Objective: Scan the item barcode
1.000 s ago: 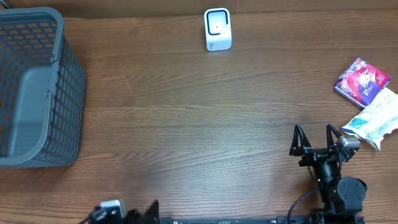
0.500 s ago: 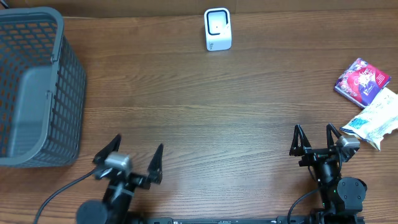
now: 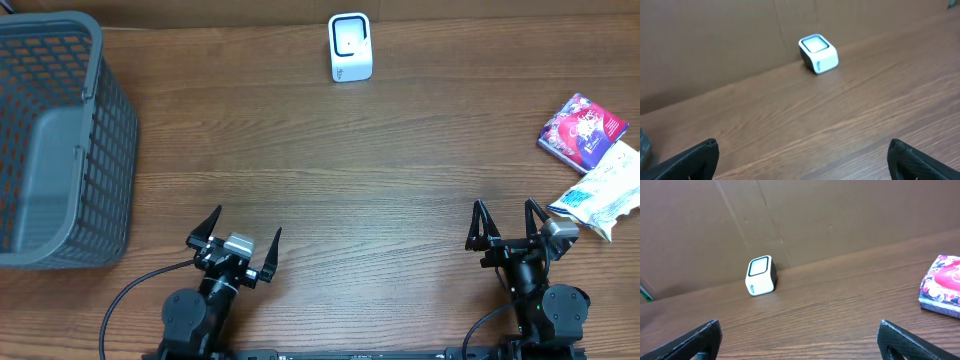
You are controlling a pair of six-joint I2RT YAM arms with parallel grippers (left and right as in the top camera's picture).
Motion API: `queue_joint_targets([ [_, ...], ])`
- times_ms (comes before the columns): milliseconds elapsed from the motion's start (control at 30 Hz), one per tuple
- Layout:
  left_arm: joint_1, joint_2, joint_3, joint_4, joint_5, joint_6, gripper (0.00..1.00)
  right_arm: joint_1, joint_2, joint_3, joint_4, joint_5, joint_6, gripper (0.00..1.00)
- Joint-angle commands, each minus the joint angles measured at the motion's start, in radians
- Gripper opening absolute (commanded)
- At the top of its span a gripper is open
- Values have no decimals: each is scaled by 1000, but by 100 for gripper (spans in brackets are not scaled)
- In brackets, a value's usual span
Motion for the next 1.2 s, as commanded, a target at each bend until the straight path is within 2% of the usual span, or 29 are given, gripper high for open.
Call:
queue_joint_targets([
  [0, -5, -10, -27, 16, -51, 41, 100, -5, -10, -10, 4, 9, -4, 100],
  [100, 10, -10, -34, 30, -108, 50, 100, -5, -10, -10, 4, 9, -4, 100],
  [300, 49, -11, -35, 30, -117, 46, 100, -5, -10, -10, 4, 9, -4, 100],
  [533, 96, -11, -35, 29, -117, -18, 100, -5, -10, -10, 4, 9, -4, 100],
  [1167, 97, -10, -35, 34, -113, -18, 100, -5, -10, -10, 4, 9, -4, 100],
])
